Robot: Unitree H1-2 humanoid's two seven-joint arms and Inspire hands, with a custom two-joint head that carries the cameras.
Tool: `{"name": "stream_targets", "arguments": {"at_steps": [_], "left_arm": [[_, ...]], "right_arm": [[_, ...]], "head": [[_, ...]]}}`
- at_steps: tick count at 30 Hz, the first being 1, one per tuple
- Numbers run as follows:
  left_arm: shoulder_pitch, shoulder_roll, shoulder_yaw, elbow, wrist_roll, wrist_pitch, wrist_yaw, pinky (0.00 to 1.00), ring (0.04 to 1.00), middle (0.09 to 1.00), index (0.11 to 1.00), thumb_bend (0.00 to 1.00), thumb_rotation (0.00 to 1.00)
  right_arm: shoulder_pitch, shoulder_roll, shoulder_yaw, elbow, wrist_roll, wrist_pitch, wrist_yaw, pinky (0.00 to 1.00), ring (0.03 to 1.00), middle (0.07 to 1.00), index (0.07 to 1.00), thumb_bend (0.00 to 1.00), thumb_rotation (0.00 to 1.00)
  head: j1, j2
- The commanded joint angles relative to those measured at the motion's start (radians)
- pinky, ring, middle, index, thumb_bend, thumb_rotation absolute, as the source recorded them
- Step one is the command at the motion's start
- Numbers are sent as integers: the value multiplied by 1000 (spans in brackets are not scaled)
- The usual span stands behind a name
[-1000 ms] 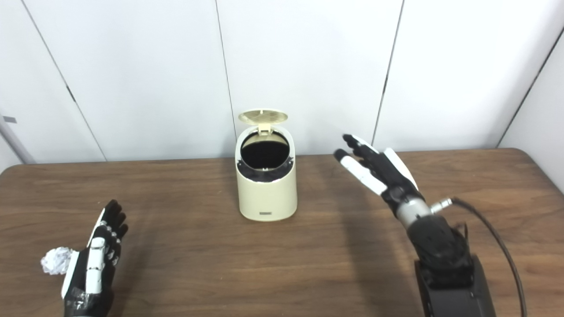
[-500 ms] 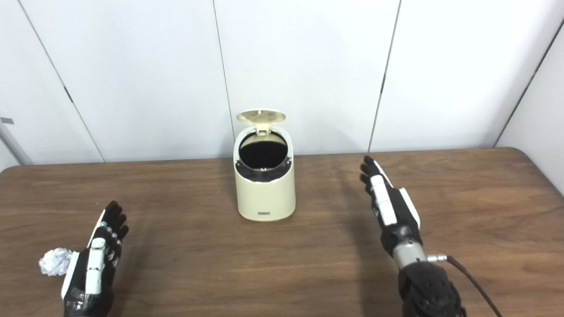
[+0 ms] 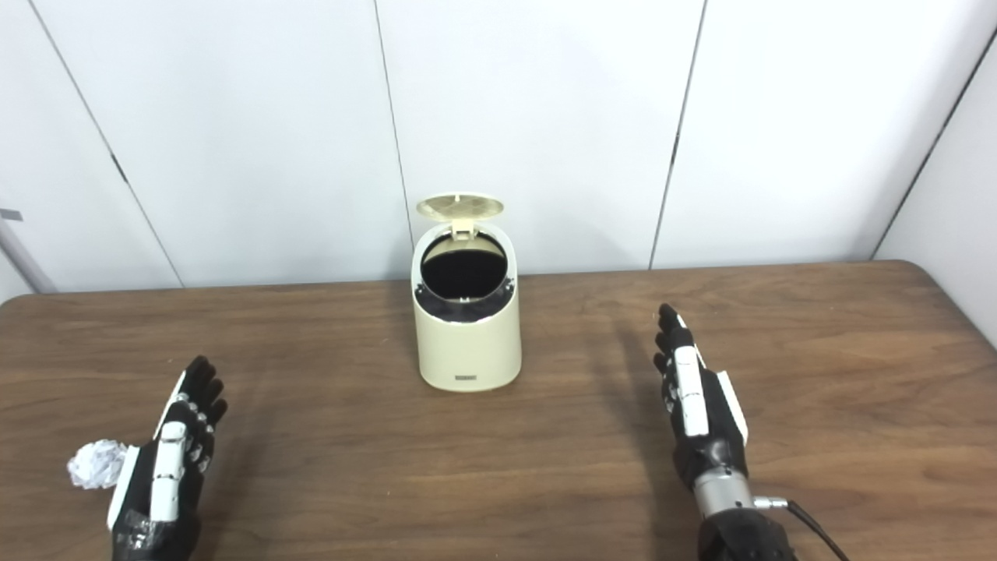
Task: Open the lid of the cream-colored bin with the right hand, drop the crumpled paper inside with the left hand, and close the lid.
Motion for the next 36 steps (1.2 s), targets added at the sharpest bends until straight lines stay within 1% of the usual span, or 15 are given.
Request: {"name": "stream_targets", "arguments": {"at_steps": [1,5,8,9,12,17,23,28,32,33,34,36], "left_arm": [[29,-15,-8,9,-9,1,3,1000,1000,1000,1000,350,951],[30,-16,-9,8,-1,2,5,1000,1000,1000,1000,363,939],[30,-17,-9,3,2,8,8,1000,1000,1000,1000,353,950],[30,-16,-9,2,3,10,8,1000,1000,1000,1000,354,954],[30,-16,-10,-4,9,20,12,1000,1000,1000,999,365,956],[28,-19,-13,-6,17,14,14,1000,1000,1000,993,379,948],[21,-29,-21,-1,33,1,19,1000,992,992,986,387,943],[21,-43,-31,-16,61,27,34,991,981,980,973,426,925],[20,-51,-42,-31,73,42,43,990,985,987,987,437,915],[20,-55,-44,-33,78,46,46,986,985,987,988,436,918],[19,-57,-46,-35,81,48,48,990,987,990,989,438,917],[18,-62,-50,-33,93,47,52,994,990,993,990,446,913]], "right_arm": [[-3,-7,7,-28,10,-58,-5,1000,986,987,956,472,1000],[18,-11,11,-30,19,-66,-4,1000,985,985,956,463,1000],[24,-11,11,-25,30,-66,-7,1000,984,982,954,465,975],[26,-11,11,-27,33,-61,-9,1000,984,982,954,465,970],[31,-12,13,-35,37,-54,-14,1000,983,978,949,465,959],[32,-22,11,-35,53,-48,-10,1000,986,978,950,462,942],[28,-44,2,-26,75,-46,-6,1000,990,981,955,468,933],[25,-64,-7,-9,106,-46,2,1000,992,985,960,441,950],[24,-83,-9,6,131,-50,15,1000,999,993,972,439,974],[22,-88,-11,13,140,-53,21,1000,1000,996,975,446,970],[21,-91,-13,17,145,-55,24,1000,1000,999,979,454,966],[18,-97,-17,27,164,-59,33,1000,1000,1000,980,452,962]], "head": [[0,2],[1,6],[1,6],[7,15],[24,23],[62,41],[152,72],[232,96],[294,100],[321,100],[321,100],[348,98]]}}
